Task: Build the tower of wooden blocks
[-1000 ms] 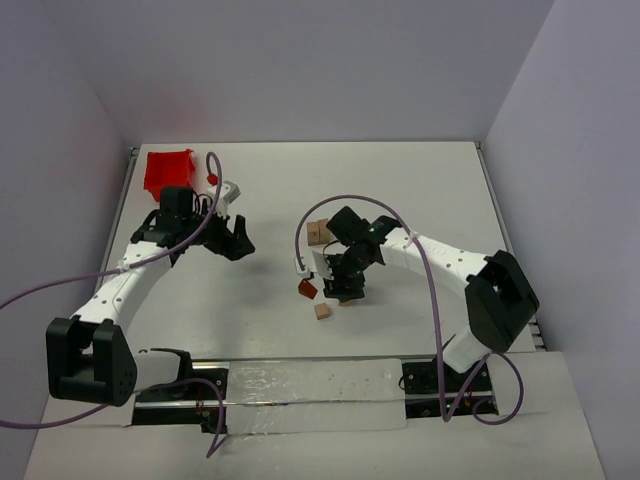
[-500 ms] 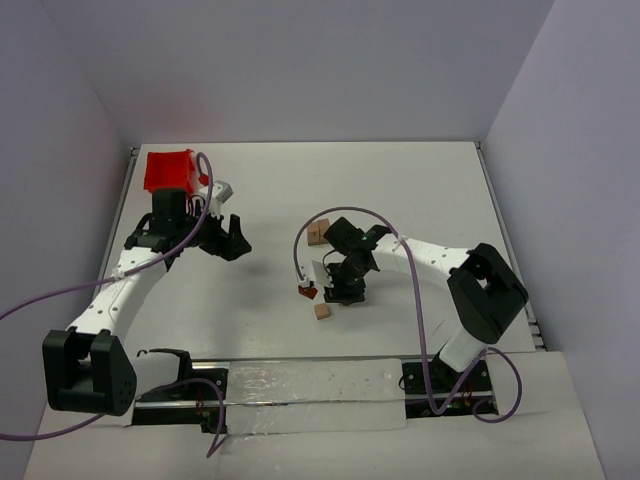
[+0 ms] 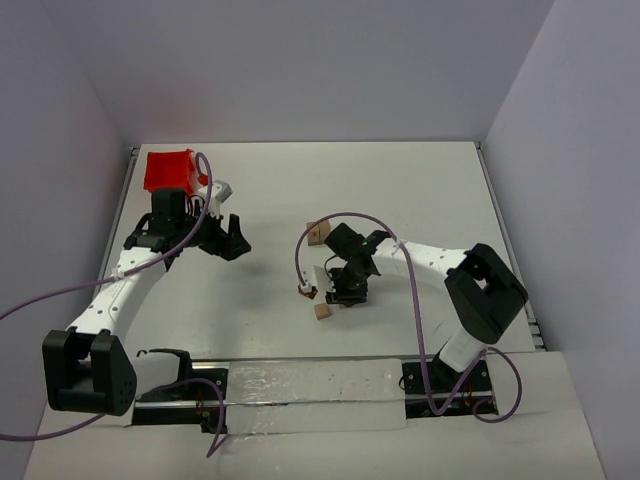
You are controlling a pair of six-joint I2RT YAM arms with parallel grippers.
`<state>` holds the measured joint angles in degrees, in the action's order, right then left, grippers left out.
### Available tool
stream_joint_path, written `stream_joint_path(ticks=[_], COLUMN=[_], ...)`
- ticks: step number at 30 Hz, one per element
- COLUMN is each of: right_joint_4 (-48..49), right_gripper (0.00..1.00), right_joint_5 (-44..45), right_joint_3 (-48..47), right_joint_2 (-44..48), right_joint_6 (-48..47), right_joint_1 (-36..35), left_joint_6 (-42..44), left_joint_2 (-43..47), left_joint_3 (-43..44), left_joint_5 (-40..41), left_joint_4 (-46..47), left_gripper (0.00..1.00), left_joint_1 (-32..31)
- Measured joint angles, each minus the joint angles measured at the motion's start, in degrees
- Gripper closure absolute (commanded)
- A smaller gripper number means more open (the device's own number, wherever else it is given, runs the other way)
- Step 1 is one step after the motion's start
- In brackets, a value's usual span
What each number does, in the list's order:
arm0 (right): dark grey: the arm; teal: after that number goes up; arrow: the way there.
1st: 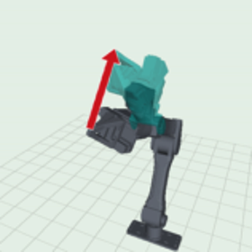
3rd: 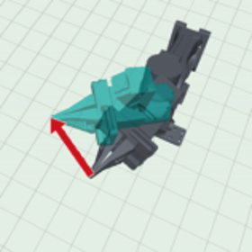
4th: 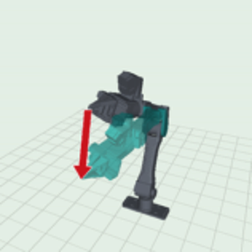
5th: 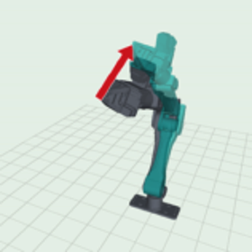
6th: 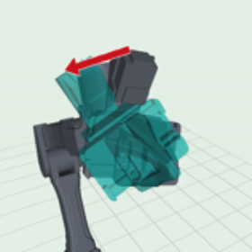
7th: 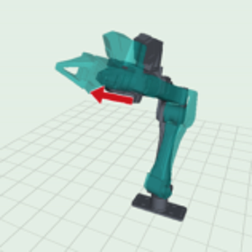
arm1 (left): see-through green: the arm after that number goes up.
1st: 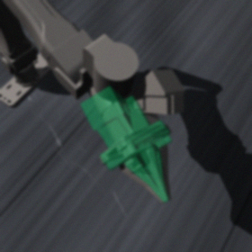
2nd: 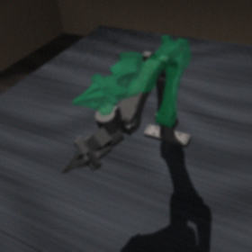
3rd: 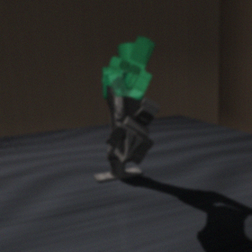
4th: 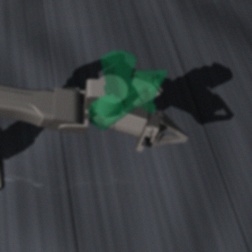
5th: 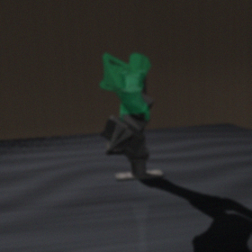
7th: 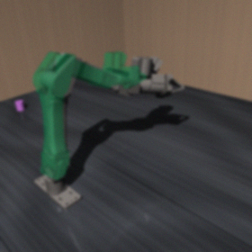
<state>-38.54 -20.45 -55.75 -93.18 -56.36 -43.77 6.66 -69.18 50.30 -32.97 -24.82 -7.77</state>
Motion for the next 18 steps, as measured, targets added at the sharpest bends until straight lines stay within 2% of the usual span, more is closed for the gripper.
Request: stream_joint_path(ticks=[5,8,12,18], right_joint_4=[-0.68,-4.20,-10.14,-18.07], right_gripper=[0.78,0.87,0.91,0.92], right_joint_5=[-0.55,-1.82,-3.15,-3.42], right_joint_3=[-0.24,-2.75,-11.45,-30.41], right_joint_2=[0.76,1.81,1.89,-1.82], right_joint_6=[-0.11,-1.26,-4.16,-8.67], right_joint_1=[0.55,2.49,7.60,14.49], left_joint_6=[0.00,0.24,1.35,2.09], left_joint_2=[-0.08,-0.35,-1.73,-4.11], left_joint_3=[0.02,0.19,1.47,4.29], left_joint_5=[0.00,-0.11,-0.52,-0.63], left_joint_4=[0.00,-0.21,-1.30,-2.54], left_gripper=[0.08,0.08,0.08,0.08], left_joint_1=[0.00,0.00,0.00,0.00])
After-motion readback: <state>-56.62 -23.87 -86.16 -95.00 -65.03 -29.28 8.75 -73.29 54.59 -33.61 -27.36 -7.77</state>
